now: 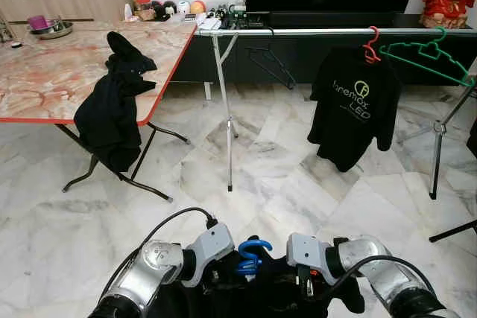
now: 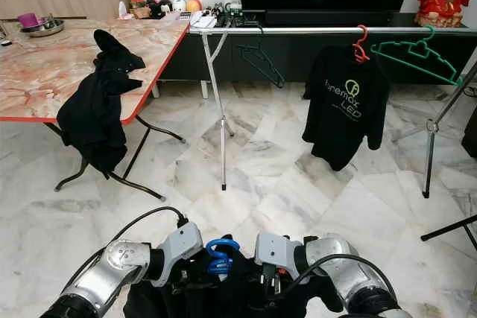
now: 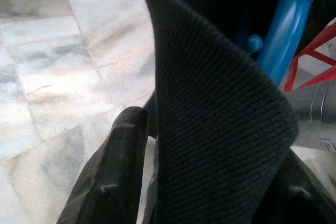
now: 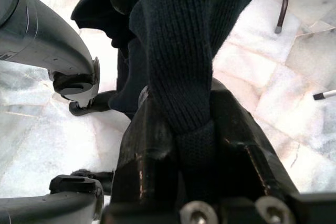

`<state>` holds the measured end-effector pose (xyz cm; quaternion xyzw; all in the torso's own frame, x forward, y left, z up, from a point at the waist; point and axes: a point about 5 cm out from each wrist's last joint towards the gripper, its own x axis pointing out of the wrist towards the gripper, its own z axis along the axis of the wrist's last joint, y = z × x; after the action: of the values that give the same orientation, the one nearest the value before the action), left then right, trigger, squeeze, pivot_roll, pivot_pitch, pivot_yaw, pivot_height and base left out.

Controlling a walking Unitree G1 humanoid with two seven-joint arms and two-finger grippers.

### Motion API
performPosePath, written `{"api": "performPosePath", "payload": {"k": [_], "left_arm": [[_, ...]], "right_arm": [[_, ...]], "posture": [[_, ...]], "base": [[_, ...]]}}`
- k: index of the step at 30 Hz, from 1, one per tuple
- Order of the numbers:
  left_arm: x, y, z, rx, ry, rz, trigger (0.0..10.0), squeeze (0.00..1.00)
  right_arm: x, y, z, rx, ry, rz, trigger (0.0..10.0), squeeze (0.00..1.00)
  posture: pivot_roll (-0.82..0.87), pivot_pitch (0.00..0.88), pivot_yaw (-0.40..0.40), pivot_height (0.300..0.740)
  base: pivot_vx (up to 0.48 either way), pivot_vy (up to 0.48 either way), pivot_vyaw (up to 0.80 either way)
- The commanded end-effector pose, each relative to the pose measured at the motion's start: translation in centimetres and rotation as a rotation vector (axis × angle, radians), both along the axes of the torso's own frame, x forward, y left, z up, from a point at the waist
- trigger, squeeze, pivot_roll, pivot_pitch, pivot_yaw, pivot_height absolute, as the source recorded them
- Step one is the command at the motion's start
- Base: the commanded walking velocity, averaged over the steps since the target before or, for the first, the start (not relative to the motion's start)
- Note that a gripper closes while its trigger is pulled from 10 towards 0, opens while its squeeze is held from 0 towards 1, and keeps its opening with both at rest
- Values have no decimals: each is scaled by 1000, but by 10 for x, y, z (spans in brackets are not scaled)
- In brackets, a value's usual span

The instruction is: Hang hanger

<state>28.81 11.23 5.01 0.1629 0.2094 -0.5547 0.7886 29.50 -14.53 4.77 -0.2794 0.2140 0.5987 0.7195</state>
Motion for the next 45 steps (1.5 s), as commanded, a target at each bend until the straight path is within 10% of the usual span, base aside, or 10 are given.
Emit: {"api": "performPosePath", "payload": {"k": [1,22,23,24,31,33,34,45], "left_arm": [[1,0,1,-11,-2,7,0,0],[1,-3,-2,-42,5,12,0,0],[1,-3,-2,-42,5,12,0,0],[1,-3,-2,-43,4,11,0,0],[1,-4,-2,-50,7,9,0,0],[1,-4,-3,-51,6,10,0,0],[1,-4,-3,-50,5,11,0,0],[7,-1,-6,24,-55,49,0,0]], "right_arm": [[8,6,12,56,-50,1,0,0],[9,3,11,53,-54,-17,0,0],[9,3,10,51,-57,-19,1569,0],[9,2,10,45,-58,-22,9529,0],[7,0,7,47,-28,-26,10000,0],[7,0,7,51,-17,-24,10000,102],[7,0,7,59,-8,-24,10000,976],[-2,-5,6,44,135,84,10000,1000]], "posture": [[31,67,-12,740],[25,67,-16,740],[25,67,-16,740],[26,65,-16,740],[25,61,-17,740],[25,61,-17,740],[26,61,-18,740],[23,54,-18,740]], "base": [[0,0,0],[0,0,0],[0,0,0],[0,0,0],[0,0,0],[0,0,0],[0,0,0],[0,0,0]]}}
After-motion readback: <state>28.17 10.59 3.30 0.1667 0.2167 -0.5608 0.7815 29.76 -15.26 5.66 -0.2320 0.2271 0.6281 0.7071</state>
